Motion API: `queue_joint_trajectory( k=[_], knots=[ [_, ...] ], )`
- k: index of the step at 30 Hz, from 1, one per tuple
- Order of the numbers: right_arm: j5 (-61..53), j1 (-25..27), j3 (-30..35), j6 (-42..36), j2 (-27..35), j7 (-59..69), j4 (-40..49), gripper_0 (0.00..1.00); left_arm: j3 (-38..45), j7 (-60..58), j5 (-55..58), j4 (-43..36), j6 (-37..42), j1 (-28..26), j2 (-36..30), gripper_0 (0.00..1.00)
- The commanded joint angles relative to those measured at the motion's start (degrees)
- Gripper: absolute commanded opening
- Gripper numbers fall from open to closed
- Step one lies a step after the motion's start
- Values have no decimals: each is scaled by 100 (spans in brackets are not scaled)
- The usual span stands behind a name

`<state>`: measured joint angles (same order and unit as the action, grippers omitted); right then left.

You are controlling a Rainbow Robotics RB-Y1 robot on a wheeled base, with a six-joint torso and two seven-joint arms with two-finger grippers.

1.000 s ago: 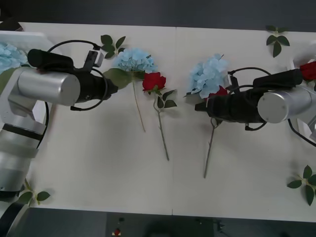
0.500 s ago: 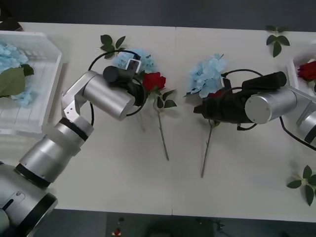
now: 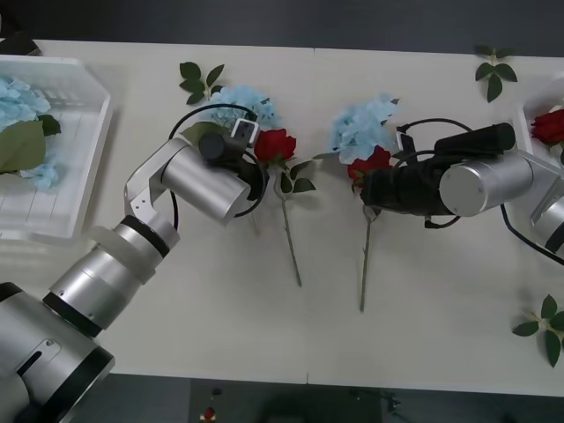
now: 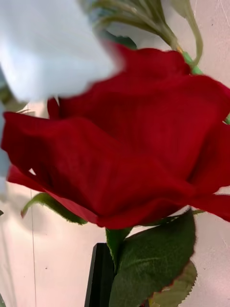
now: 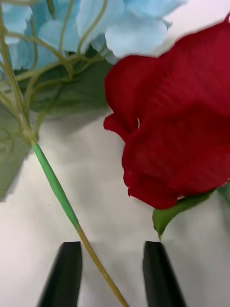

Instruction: Put the red flowers into the right box and the blue flowers into the left box

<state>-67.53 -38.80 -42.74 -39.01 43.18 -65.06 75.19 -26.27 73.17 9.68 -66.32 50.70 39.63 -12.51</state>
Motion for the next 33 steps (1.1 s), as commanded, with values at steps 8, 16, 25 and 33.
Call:
queue_joint_trajectory(
  k=[8, 16, 25, 33],
  knots=[
    [20, -260, 46, -406, 1334, 2, 848, 0, -159, -48, -195, -100, -42, -95, -164, 0],
    [-155, -269, 143, -538, 2713, 37, 1463, 0, -264, -31, 34, -1823, 485, -1080, -990, 0],
    [-797, -269, 618, -749, 3724, -7, 892, 0, -62, -57, 87, -3774, 678, -2574, -1983, 1],
    [82, -392, 1382, -1504, 3759, -165, 171, 0, 52, -92, -195, -4038, 476, -2855, -2132, 100]
  ],
)
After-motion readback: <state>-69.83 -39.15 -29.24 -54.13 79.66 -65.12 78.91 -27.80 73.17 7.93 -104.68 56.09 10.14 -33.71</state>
